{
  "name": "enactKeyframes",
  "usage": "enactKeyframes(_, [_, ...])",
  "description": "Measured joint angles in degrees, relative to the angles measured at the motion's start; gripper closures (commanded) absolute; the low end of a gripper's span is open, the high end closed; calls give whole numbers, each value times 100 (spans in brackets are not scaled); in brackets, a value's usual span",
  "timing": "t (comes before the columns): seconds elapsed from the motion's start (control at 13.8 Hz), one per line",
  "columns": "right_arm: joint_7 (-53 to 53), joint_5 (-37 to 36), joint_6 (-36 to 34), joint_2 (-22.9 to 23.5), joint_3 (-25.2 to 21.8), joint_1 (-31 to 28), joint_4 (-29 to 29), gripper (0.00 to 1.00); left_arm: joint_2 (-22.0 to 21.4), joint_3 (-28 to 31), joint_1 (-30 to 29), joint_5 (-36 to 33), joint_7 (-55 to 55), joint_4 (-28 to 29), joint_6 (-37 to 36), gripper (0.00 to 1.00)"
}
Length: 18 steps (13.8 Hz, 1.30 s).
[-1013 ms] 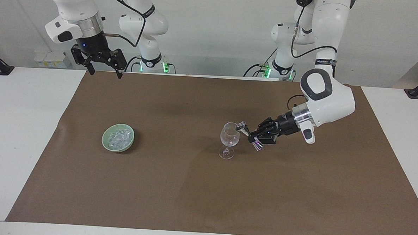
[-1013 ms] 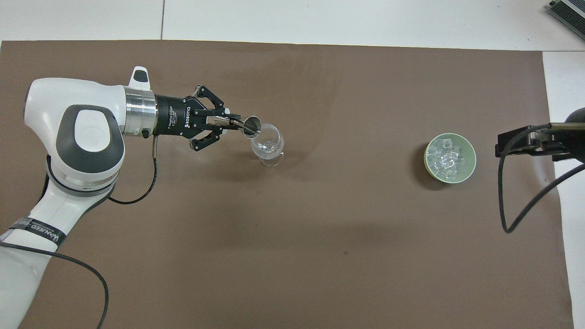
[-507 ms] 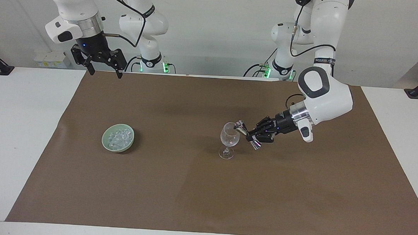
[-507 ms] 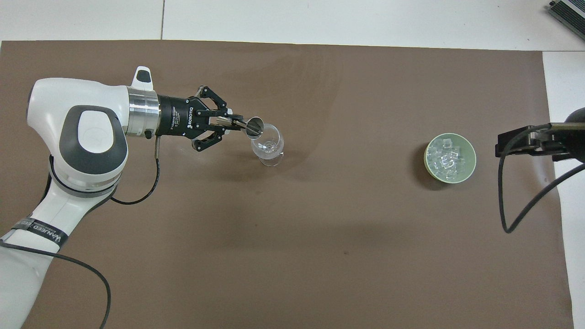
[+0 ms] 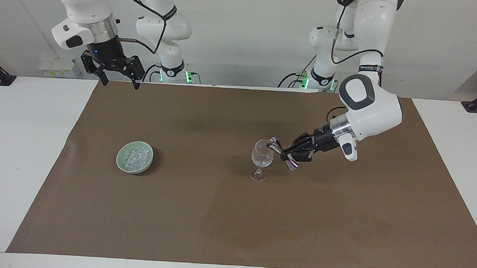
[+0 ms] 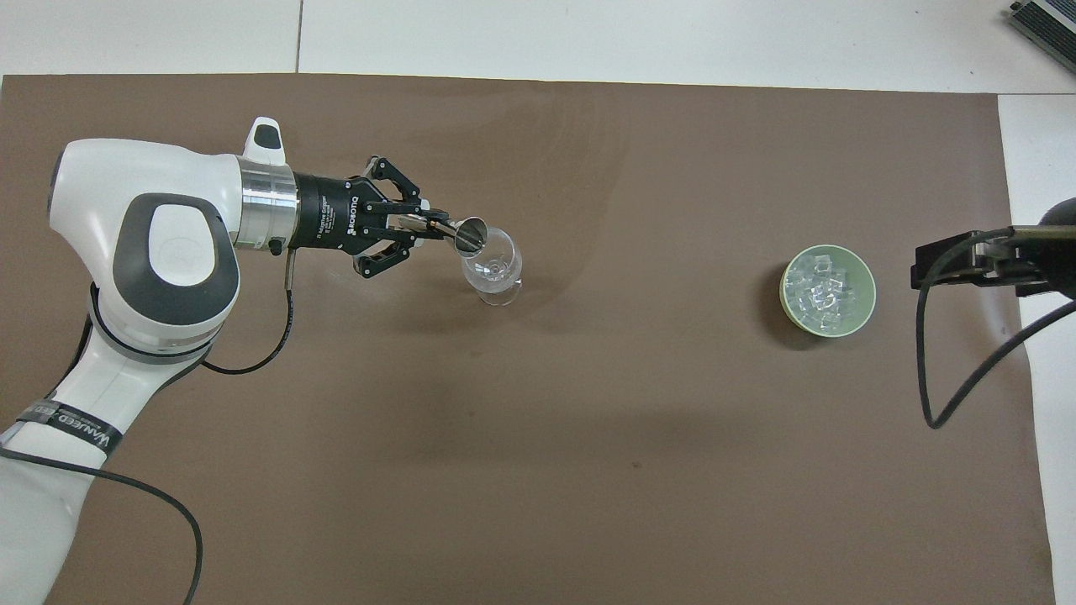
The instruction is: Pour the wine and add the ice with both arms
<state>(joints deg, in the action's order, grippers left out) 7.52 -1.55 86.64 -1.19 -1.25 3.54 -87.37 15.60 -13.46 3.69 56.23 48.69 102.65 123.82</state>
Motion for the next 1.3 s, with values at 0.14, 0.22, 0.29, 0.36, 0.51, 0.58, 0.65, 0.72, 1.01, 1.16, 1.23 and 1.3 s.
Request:
enactKeyframes(0.14, [0,0,0,0,0,0,0,0,0,0,9,-12,3,-1,38,100])
enactKeyframes(0.22, [0,0,0,0,0,0,0,0,-1,0,12,-28,3,-2,51,100])
enactKeyframes(0.29, [0,0,0,0,0,0,0,0,-3,0,17,-98,4,-7,77,100])
enactKeyframes(0.36, [0,0,0,0,0,0,0,0,-5,3,29,-184,15,-14,104,100])
enactKeyframes(0.51, [0,0,0,0,0,0,0,0,-12,0,67,-240,61,-24,131,100])
enactKeyframes(0.58, [0,0,0,0,0,0,0,0,-18,0,79,-249,73,-25,139,100])
enactKeyframes(0.65, [0,0,0,0,0,0,0,0,-26,0,85,-267,78,-25,153,100])
enactKeyframes(0.72, [0,0,0,0,0,0,0,0,-38,1,91,-323,80,-25,183,100])
enactKeyframes(1.01, [0,0,0,0,0,0,0,0,-71,3,109,-472,100,-30,245,100])
enactKeyframes(1.16, [0,0,0,0,0,0,0,0,-77,3,109,-489,100,-31,249,100])
enactKeyframes(1.23, [0,0,0,0,0,0,0,0,-79,3,111,-536,100,-32,250,100])
enactKeyframes(1.3, [0,0,0,0,0,0,0,0,-82,2,118,-635,101,-37,251,100])
